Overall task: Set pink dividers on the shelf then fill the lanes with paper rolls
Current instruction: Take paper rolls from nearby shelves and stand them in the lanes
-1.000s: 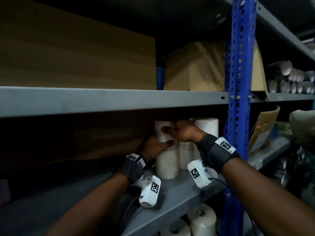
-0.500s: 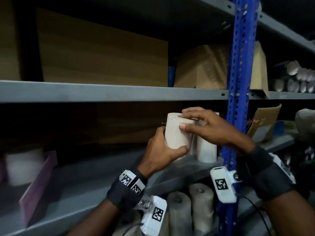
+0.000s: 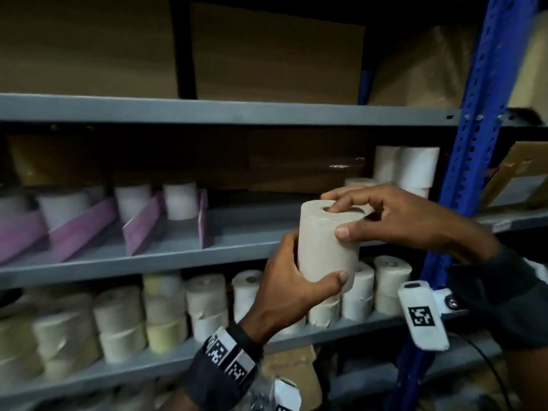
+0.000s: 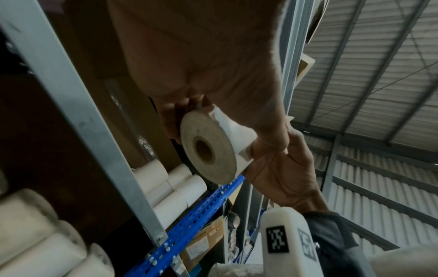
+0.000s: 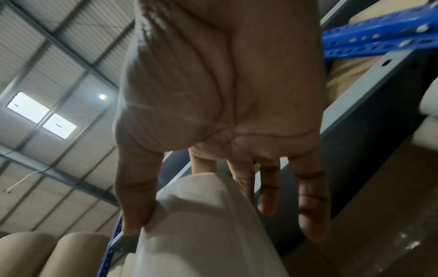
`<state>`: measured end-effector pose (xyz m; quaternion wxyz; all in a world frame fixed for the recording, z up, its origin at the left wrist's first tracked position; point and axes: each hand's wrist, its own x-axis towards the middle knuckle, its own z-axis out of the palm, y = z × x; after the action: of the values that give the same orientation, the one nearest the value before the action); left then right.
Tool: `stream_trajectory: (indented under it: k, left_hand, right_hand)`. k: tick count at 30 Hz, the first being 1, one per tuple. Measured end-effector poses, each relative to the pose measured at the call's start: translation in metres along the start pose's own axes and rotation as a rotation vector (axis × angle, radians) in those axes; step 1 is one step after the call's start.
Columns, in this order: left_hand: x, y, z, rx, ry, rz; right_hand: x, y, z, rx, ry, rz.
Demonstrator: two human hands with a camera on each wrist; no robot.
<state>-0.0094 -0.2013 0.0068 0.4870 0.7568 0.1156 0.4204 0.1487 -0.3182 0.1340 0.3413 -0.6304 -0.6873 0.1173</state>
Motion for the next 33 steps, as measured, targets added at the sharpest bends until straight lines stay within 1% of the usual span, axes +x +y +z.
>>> stream_trajectory:
  k: [4, 8, 12, 16, 21, 23, 25, 26, 27, 29, 31, 33]
  left_hand:
    - [-0.042, 0.003, -0.032, -0.027, 0.037, -0.016]
    - [-0.079, 0.003, -0.070, 0.029, 0.101, 0.005]
    - [-0.106, 0.003, -0.114, 0.103, 0.178, 0.030]
    - [-0.133, 0.003, -0.168, 0.145, 0.229, 0.027]
    - [-0.159, -0.003, -0.235, 0.220, 0.286, 0.083]
    - [-0.169, -0.010, -0.258, 0.281, 0.313, 0.123]
    - [-0.178, -0.019, -0.276, 0.370, 0.371, 0.112]
    - [-0.181, -0.023, -0.281, 0.423, 0.422, 0.108]
    - [-0.186, -0.028, -0.283, 0.475, 0.469, 0.114]
    - [-0.192, -0.034, -0.287, 0.571, 0.518, 0.157]
    - [-0.198, -0.036, -0.286, 0.669, 0.500, 0.177]
    - [-0.198, -0.043, -0.284, 0.789, 0.414, 0.165]
  right_hand:
    - [0.004, -0.033, 0.029, -0.023, -0.130, -0.038]
    - [0.016, -0.064, 0.063, -0.112, -0.242, -0.106]
    - [0.037, -0.090, 0.099, -0.197, -0.261, -0.202]
    - [0.064, -0.116, 0.147, -0.132, -0.263, -0.294]
    - [0.096, -0.146, 0.210, -0.074, -0.226, -0.345]
    - [0.106, -0.155, 0.234, -0.101, -0.185, -0.342]
    - [0.116, -0.164, 0.254, -0.130, -0.135, -0.313]
    - [0.120, -0.167, 0.261, -0.148, -0.112, -0.305]
    - [0.124, -0.171, 0.267, -0.168, -0.095, -0.302]
    - [0.136, -0.177, 0.277, -0.195, -0.047, -0.284]
    - [0.148, -0.182, 0.283, -0.211, 0.010, -0.256]
    - [0.164, -0.184, 0.285, -0.246, 0.042, -0.220]
